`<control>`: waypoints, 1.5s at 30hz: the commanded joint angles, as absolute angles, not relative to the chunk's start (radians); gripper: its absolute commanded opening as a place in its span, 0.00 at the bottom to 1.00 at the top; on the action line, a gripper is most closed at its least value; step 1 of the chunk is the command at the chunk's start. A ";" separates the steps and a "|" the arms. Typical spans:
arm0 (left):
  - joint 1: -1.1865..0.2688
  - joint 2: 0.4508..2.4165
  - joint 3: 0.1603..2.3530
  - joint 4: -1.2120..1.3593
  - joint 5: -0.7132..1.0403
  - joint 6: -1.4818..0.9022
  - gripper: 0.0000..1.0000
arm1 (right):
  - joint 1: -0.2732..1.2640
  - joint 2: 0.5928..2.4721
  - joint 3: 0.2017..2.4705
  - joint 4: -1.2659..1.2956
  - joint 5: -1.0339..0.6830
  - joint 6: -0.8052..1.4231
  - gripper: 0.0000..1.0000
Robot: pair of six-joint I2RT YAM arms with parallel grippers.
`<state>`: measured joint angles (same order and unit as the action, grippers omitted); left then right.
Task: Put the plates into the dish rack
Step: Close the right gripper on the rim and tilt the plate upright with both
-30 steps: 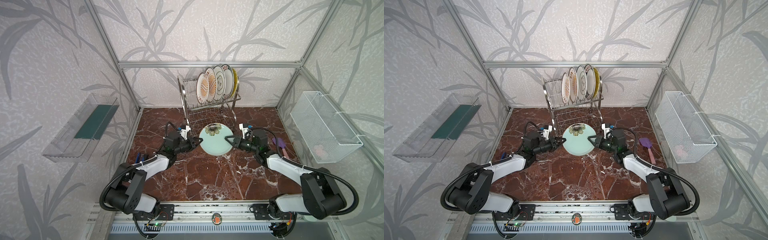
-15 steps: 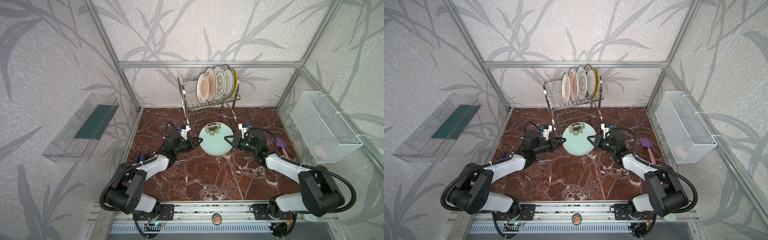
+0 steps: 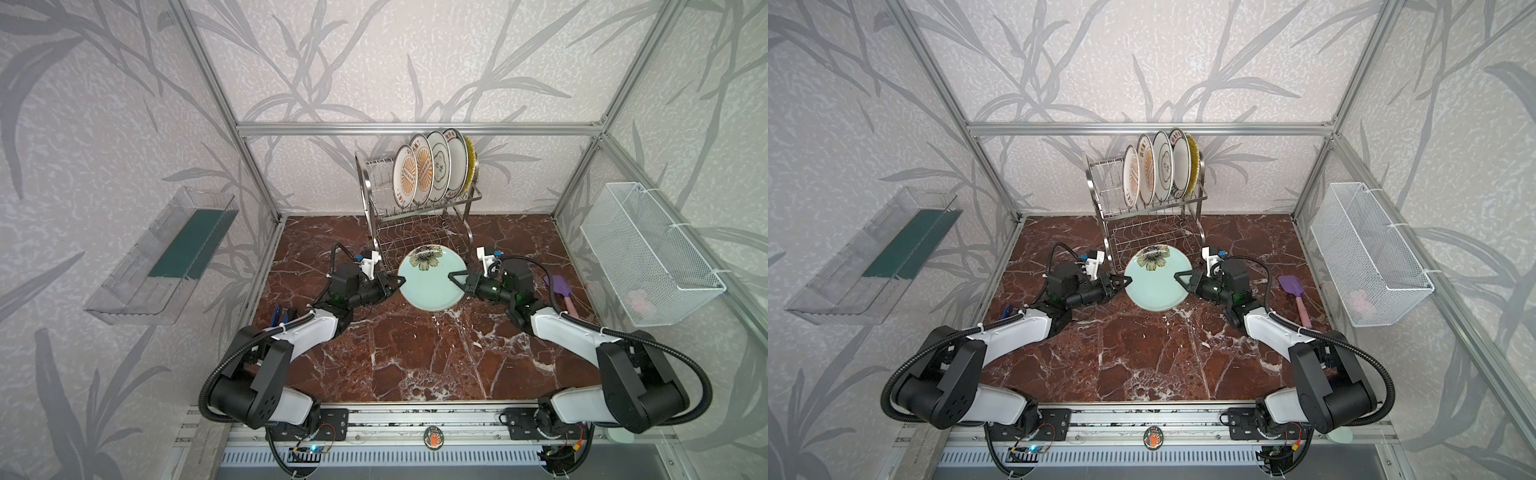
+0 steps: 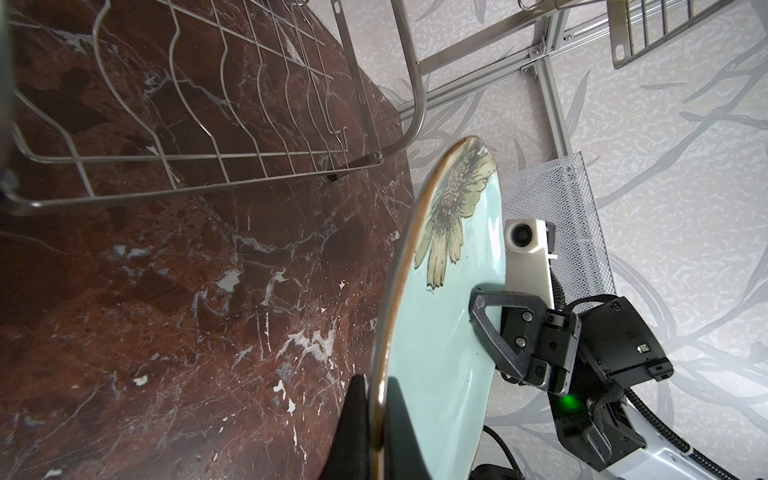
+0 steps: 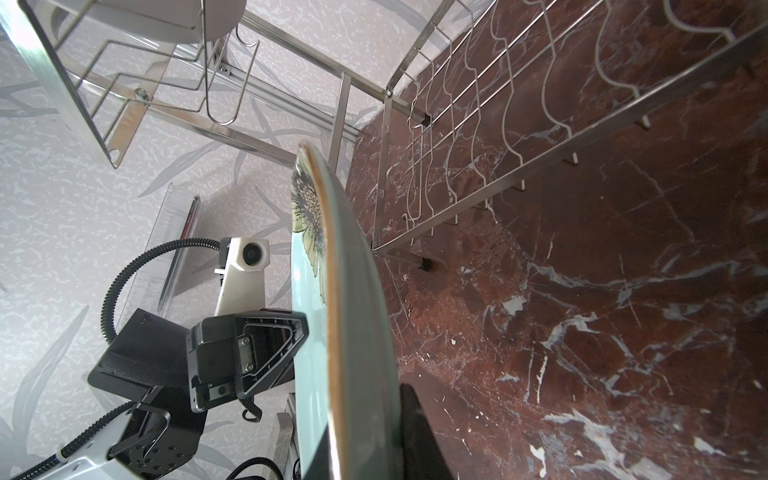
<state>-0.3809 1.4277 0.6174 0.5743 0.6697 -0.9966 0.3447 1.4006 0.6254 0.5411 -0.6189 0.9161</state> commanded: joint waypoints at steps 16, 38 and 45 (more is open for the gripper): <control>-0.390 1.330 0.658 0.524 0.651 -0.946 0.28 | 0.357 1.385 0.604 0.617 -0.634 0.904 0.00; -0.389 1.178 0.690 0.212 0.512 -0.787 0.57 | 0.357 1.336 0.586 0.580 -0.593 0.889 0.00; -0.388 1.134 0.737 0.092 0.487 -0.716 0.57 | 0.357 1.310 0.590 0.550 -0.581 0.870 0.00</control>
